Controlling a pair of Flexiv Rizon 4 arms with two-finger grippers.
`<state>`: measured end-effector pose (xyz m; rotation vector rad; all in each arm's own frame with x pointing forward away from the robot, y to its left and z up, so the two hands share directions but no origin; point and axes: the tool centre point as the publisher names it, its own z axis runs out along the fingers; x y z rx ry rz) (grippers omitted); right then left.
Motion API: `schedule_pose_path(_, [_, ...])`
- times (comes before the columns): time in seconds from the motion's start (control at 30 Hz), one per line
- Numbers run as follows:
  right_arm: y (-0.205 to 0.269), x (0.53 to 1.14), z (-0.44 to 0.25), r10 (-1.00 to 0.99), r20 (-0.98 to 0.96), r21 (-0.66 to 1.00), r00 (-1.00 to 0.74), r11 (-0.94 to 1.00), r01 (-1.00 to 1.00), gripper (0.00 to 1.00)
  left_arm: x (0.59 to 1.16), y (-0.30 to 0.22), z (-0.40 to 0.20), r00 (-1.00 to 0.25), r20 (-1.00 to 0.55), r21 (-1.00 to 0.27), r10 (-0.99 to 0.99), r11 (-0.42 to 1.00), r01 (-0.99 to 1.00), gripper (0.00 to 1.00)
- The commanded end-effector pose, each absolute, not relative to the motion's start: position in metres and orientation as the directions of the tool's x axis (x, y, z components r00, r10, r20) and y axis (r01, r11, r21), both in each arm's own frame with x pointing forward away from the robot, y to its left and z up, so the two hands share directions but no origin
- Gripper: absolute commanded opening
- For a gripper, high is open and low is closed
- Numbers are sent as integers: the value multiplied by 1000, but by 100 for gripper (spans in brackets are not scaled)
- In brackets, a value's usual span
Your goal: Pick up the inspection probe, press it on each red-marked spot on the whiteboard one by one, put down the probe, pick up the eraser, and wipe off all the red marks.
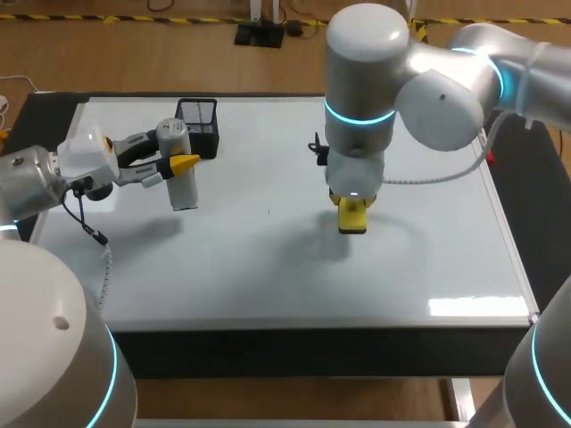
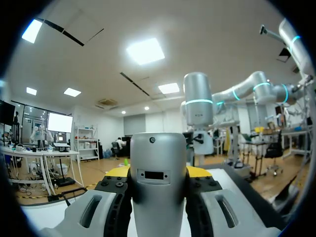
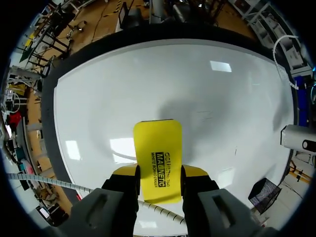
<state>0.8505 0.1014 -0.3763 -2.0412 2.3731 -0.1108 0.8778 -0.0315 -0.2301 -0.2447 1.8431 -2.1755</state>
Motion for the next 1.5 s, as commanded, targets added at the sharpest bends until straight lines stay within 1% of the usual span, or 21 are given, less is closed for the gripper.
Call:
schedule_pose_path(0.03, [97,848,-373,-989,35,-65,-147,144,-987,0,877,-32,-229,-946,-51,-984,-320,-148,103,0])
schedule_pose_path(0.57, [99,851,-375,-988,43,-63,-146,143,-988,0,877,-32,-229,-946,-51,-984,-320,-148,103,0])
schedule_pose_path(0.7, [97,872,-373,-987,60,-74,-147,143,-987,0,877,-32,-229,-946,-51,-984,-320,-148,103,0])
schedule_pose_path(0.93, [91,928,-365,-982,109,-103,-155,144,-984,0,877,-32,-229,-946,-51,-984,-320,-148,103,0])
schedule_pose_path(1.13, [90,972,-358,-982,108,-103,-157,146,-984,0,877,-32,-229,-946,-51,-984,-320,-148,103,0])
schedule_pose_path(1.5, [84,1018,-364,-984,84,-61,-157,153,-986,0,877,-32,-229,-946,-51,-984,-320,-148,103,0])
